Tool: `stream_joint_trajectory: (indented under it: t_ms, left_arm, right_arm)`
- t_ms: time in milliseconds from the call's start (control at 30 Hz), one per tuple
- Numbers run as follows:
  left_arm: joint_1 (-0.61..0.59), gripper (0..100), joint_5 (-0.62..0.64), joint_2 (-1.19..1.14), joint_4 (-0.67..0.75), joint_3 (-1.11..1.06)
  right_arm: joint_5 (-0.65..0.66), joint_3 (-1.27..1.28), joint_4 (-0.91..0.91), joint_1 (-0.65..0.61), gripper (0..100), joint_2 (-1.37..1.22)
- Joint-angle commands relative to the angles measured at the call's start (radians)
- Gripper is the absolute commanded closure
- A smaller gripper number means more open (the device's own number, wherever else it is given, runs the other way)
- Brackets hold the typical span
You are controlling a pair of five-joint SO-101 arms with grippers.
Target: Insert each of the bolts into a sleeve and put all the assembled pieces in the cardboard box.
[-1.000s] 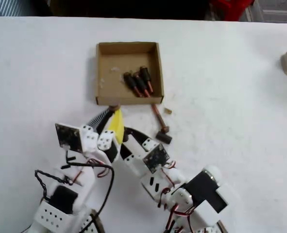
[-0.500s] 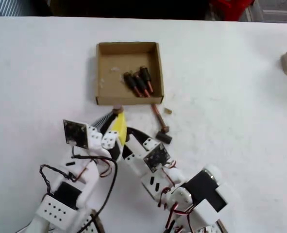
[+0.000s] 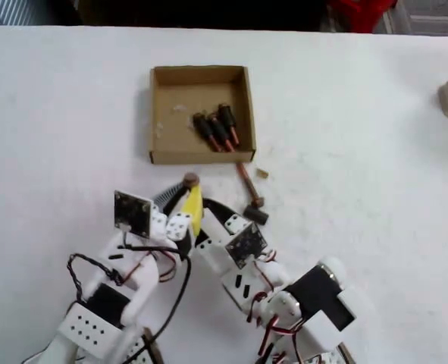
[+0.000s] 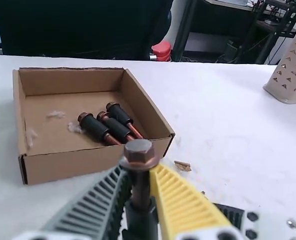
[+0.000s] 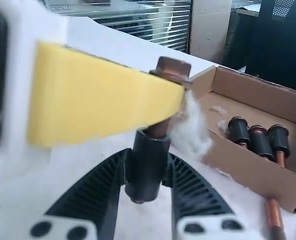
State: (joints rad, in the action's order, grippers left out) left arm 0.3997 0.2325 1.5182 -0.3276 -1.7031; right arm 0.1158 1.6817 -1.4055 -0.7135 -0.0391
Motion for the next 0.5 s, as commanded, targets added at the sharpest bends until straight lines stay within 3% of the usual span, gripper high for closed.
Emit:
stream_joint_trajectory:
  t_ms: [0, 100, 300, 467]
  left_arm:
    - [0.016, 97, -0.014, -0.010, -0.011, 0.005]
    - [0.015, 91, -0.014, -0.010, -0.011, 0.005]
    - [0.015, 68, -0.008, -0.010, -0.077, 0.005]
    - [0.007, 65, -0.008, -0.010, -0.080, 0.005]
  right_arm:
    - [0.005, 0.006, -0.035, 0.012, 98.2, 0.008]
    - [0.005, 0.006, -0.035, 0.012, 98.2, 0.008]
    - [0.005, 0.006, -0.035, 0.012, 98.2, 0.008]
    - [0.005, 0.006, -0.035, 0.012, 98.2, 0.008]
